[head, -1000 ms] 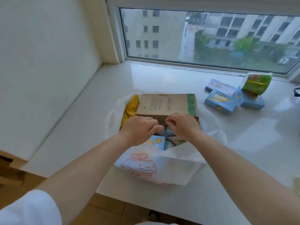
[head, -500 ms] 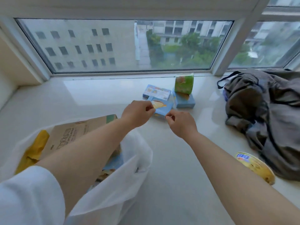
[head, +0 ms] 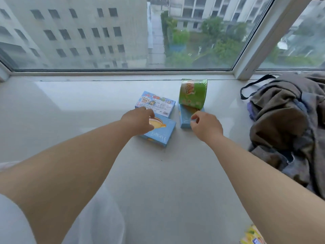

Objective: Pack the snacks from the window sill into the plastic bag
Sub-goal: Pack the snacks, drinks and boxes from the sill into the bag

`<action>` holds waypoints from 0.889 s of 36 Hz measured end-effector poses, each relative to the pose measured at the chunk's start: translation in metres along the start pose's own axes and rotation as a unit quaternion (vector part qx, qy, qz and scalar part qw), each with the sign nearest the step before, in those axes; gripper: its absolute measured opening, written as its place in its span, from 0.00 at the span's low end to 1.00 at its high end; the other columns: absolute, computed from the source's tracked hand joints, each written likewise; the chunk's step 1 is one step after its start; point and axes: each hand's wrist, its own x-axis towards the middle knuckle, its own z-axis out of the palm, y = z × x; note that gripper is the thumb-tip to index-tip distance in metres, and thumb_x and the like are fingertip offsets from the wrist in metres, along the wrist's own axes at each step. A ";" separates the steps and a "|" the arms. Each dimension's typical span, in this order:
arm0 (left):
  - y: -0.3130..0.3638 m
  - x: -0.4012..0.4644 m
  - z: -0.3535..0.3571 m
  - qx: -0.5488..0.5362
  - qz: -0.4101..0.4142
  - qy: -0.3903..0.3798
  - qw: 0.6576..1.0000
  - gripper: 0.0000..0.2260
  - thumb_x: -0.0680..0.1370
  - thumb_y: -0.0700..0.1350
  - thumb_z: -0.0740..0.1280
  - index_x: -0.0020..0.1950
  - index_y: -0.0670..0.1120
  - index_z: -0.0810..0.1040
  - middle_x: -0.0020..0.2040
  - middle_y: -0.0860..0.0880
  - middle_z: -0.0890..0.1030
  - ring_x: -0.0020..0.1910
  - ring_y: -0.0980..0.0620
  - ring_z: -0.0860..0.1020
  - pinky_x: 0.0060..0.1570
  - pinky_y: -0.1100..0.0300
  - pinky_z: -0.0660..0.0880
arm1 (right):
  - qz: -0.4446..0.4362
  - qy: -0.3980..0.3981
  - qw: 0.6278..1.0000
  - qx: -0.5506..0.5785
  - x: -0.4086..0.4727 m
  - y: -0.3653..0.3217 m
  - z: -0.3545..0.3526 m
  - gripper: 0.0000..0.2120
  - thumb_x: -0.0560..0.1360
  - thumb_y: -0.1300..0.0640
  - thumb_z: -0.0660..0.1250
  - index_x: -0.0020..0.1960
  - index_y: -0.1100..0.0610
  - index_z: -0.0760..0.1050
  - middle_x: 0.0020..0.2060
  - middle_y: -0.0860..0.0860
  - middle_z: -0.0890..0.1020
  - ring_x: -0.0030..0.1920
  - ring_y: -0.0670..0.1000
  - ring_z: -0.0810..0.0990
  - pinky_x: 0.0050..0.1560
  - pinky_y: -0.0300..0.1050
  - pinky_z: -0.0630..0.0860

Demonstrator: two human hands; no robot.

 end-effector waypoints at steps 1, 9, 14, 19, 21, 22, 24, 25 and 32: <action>-0.002 0.010 0.003 0.041 0.018 -0.009 0.999 0.22 0.76 0.50 0.66 0.69 0.53 0.68 0.65 0.50 0.70 0.60 0.48 0.73 0.53 0.54 0.73 | 0.006 0.002 1.000 0.002 0.014 0.000 0.004 0.14 0.76 0.56 0.60 0.61 0.53 0.74 0.58 0.54 0.76 0.56 0.56 0.75 0.54 0.48 0.73; -0.019 0.083 0.048 0.243 0.133 -0.120 0.953 0.48 0.67 0.58 0.75 0.77 0.56 0.48 0.75 0.51 0.55 0.73 0.49 0.57 0.66 0.51 0.66 | 0.093 0.095 0.991 -0.020 0.101 -0.013 0.034 0.24 0.74 0.51 0.63 0.69 0.52 0.63 0.67 0.56 0.61 0.65 0.59 0.63 0.59 0.55 0.67; -0.024 0.111 0.075 0.263 0.156 -0.148 0.940 0.58 0.63 0.62 0.76 0.76 0.56 0.35 0.78 0.48 0.39 0.77 0.47 0.42 0.73 0.44 0.52 | 0.103 0.118 0.986 -0.055 0.138 -0.015 0.043 0.38 0.70 0.40 0.66 0.74 0.49 0.53 0.75 0.56 0.46 0.73 0.63 0.50 0.67 0.66 0.59; -0.031 0.130 0.090 0.271 0.159 -0.139 0.939 0.61 0.61 0.65 0.76 0.75 0.57 0.32 0.77 0.47 0.37 0.76 0.44 0.38 0.73 0.42 0.47 | 0.114 0.102 0.987 -0.051 0.173 -0.022 0.046 0.49 0.65 0.30 0.66 0.76 0.46 0.48 0.75 0.56 0.37 0.74 0.67 0.42 0.67 0.73 0.53; -0.036 0.136 0.093 0.267 0.157 -0.132 0.942 0.61 0.59 0.66 0.75 0.75 0.57 0.32 0.77 0.47 0.37 0.76 0.42 0.38 0.73 0.41 0.47 | 0.122 0.093 0.986 -0.067 0.183 -0.021 0.048 0.50 0.64 0.29 0.67 0.76 0.47 0.48 0.75 0.56 0.36 0.74 0.67 0.40 0.66 0.74 0.53; -0.039 0.137 0.095 0.266 0.157 -0.128 0.943 0.62 0.59 0.67 0.75 0.75 0.58 0.32 0.77 0.47 0.38 0.76 0.42 0.38 0.73 0.41 0.48 | 0.125 0.090 0.985 -0.073 0.187 -0.020 0.049 0.50 0.64 0.30 0.67 0.76 0.47 0.49 0.75 0.56 0.35 0.74 0.67 0.40 0.66 0.74 0.54; -0.041 0.140 0.097 0.268 0.163 -0.114 0.943 0.62 0.58 0.67 0.75 0.74 0.59 0.32 0.77 0.47 0.40 0.76 0.41 0.40 0.72 0.42 0.50 | 0.129 0.095 0.985 -0.067 0.192 -0.017 0.051 0.48 0.64 0.33 0.69 0.75 0.45 0.50 0.75 0.55 0.36 0.74 0.66 0.44 0.65 0.70 0.60; -0.041 0.140 0.098 0.270 0.167 -0.108 0.942 0.62 0.58 0.68 0.75 0.74 0.59 0.32 0.77 0.47 0.42 0.76 0.41 0.41 0.72 0.42 0.51 | 0.129 0.099 0.985 -0.058 0.193 -0.015 0.051 0.46 0.65 0.35 0.70 0.75 0.44 0.50 0.75 0.54 0.37 0.73 0.66 0.48 0.63 0.65 0.64; -0.038 0.124 0.108 0.235 0.122 -0.075 0.961 0.59 0.58 0.67 0.73 0.75 0.59 0.35 0.73 0.45 0.50 0.73 0.41 0.49 0.68 0.37 0.55 | 0.119 0.132 0.984 -0.011 0.181 -0.007 0.052 0.46 0.62 0.39 0.71 0.74 0.42 0.51 0.75 0.52 0.42 0.67 0.63 0.57 0.59 0.56 0.65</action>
